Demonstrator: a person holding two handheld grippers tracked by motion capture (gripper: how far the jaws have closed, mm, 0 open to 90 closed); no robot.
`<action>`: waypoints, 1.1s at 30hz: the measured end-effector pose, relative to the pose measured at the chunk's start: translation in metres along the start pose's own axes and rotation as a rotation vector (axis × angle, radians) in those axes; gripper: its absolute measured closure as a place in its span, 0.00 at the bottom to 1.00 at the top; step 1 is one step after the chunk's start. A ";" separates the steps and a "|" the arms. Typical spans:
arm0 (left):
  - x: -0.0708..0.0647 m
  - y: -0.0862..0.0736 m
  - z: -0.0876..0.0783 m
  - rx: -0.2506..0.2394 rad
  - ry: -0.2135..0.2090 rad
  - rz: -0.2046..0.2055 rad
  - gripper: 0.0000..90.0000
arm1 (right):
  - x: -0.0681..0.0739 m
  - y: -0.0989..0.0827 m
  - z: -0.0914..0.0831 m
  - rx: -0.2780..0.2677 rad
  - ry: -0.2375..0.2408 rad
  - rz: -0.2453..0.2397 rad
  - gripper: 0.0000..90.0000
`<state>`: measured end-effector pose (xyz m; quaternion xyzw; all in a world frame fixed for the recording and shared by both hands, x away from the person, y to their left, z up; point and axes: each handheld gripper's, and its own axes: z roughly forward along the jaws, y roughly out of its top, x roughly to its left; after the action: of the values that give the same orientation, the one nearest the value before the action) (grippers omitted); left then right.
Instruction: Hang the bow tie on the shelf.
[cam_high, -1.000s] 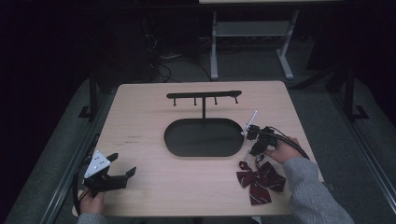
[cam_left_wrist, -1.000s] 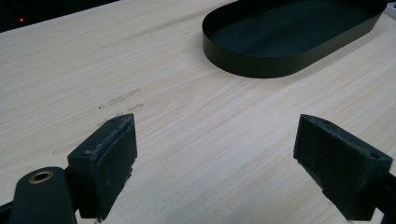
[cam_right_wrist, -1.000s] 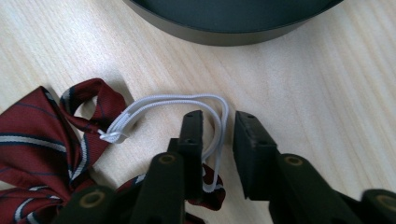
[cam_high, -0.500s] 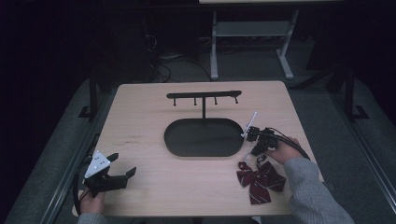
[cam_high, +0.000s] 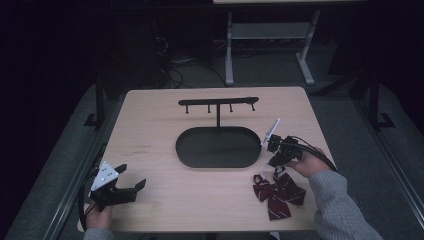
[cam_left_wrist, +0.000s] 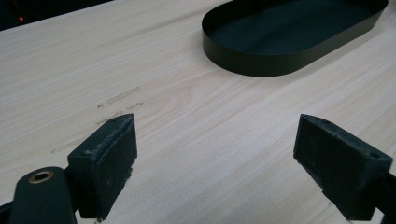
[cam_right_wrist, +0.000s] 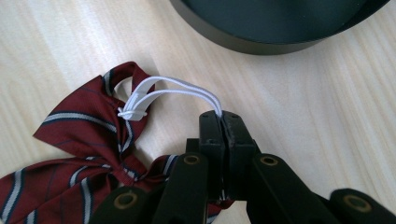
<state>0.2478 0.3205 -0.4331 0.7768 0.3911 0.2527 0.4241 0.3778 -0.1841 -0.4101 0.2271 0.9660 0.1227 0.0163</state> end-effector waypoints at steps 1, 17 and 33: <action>0.000 0.000 0.000 0.000 -0.001 -0.001 0.15 | 0.001 -0.001 -0.001 -0.001 0.003 0.000 0.97; -0.001 0.001 0.001 -0.001 0.001 -0.003 0.15 | 0.015 -0.003 -0.034 -0.075 -0.015 -0.048 0.97; -0.001 0.001 0.002 -0.002 0.001 -0.001 0.15 | 0.027 0.006 -0.060 -0.105 -0.042 -0.105 0.97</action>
<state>0.2496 0.3182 -0.4333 0.7760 0.3913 0.2533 0.4248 0.3511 -0.1810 -0.3500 0.1776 0.9682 0.1675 0.0550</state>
